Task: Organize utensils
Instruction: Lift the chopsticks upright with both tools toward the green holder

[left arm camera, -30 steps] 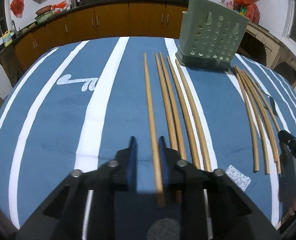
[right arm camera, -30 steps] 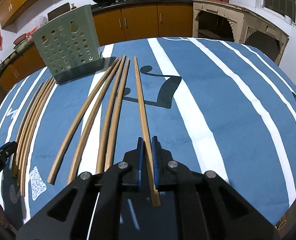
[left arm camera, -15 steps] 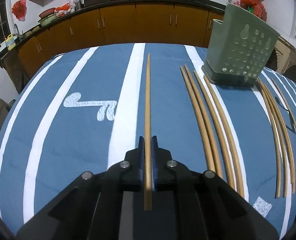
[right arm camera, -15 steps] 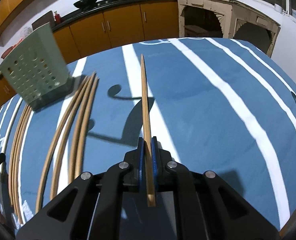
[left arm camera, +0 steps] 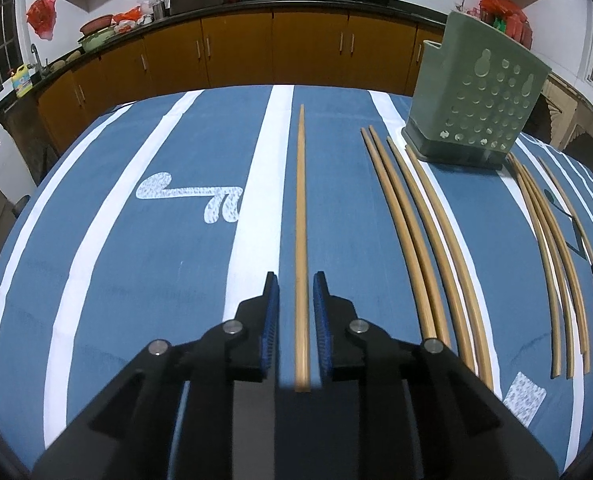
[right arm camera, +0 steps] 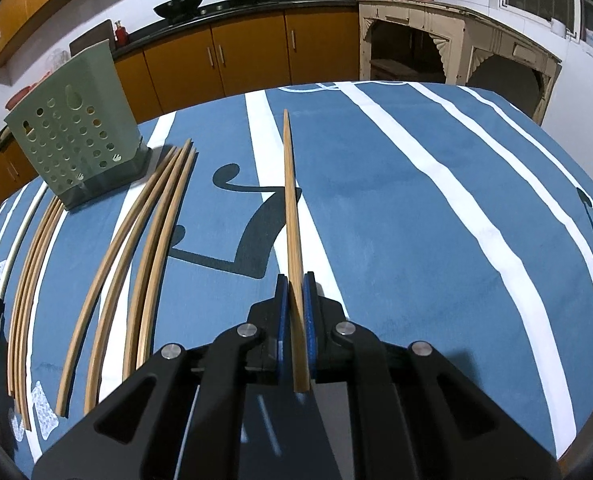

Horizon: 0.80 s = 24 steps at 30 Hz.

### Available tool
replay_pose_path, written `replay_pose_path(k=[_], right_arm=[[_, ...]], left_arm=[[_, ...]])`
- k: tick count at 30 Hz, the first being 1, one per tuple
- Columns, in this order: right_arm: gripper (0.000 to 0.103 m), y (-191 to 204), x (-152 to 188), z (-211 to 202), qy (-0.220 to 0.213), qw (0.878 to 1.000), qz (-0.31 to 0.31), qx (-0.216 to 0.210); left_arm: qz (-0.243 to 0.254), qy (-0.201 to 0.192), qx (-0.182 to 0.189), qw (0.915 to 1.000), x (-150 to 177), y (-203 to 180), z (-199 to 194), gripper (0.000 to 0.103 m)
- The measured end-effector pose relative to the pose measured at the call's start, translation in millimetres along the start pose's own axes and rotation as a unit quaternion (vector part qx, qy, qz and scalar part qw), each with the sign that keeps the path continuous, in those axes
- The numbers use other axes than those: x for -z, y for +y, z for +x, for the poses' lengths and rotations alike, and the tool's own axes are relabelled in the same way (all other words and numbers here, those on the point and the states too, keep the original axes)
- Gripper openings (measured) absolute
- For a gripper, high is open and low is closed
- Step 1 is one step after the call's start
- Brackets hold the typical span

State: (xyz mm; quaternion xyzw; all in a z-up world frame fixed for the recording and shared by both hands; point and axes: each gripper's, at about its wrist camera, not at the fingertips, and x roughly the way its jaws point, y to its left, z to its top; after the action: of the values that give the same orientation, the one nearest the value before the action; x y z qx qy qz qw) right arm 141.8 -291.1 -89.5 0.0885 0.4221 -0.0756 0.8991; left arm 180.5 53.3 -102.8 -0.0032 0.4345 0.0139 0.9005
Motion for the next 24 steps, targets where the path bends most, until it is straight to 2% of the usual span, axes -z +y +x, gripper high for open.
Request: replay_pose_path(k=[2,6,12,18,24], right_arm=[[0.008,-2.1,0.1,-0.1,-0.001,1.0,0.003,-0.005],[0.008,-3.8,2.0,-8.6,-0.015,1.0,0.004,-0.011],[0.008,-11.9,-7.1,-44.6,-0.073,0.997,0.009,-0.022],[0.008,-17.3,-21.0,-68.2,-0.116,0.993,0.013,-0.027],[0.008,-19.3,-32.0,-88.7,-0.155,0.987,0.019,-0.039]], left_arm=[[-0.001,0.0,0.0,1.0,0.5,0.3,-0.5,0.009],[0.001,0.001,0.001,1.0,2.0,1.7,-2.1,0.008],[-0.01,-0.012,0.007,0.9999,4.2,12.3,-18.9,0.008],[-0.009,-0.061,0.012,0.998,-3.5,21.6,-54.3,0.008],[-0.007,-0.12,0.01,0.9927,-17.3,28.3,-94.1,0.008]])
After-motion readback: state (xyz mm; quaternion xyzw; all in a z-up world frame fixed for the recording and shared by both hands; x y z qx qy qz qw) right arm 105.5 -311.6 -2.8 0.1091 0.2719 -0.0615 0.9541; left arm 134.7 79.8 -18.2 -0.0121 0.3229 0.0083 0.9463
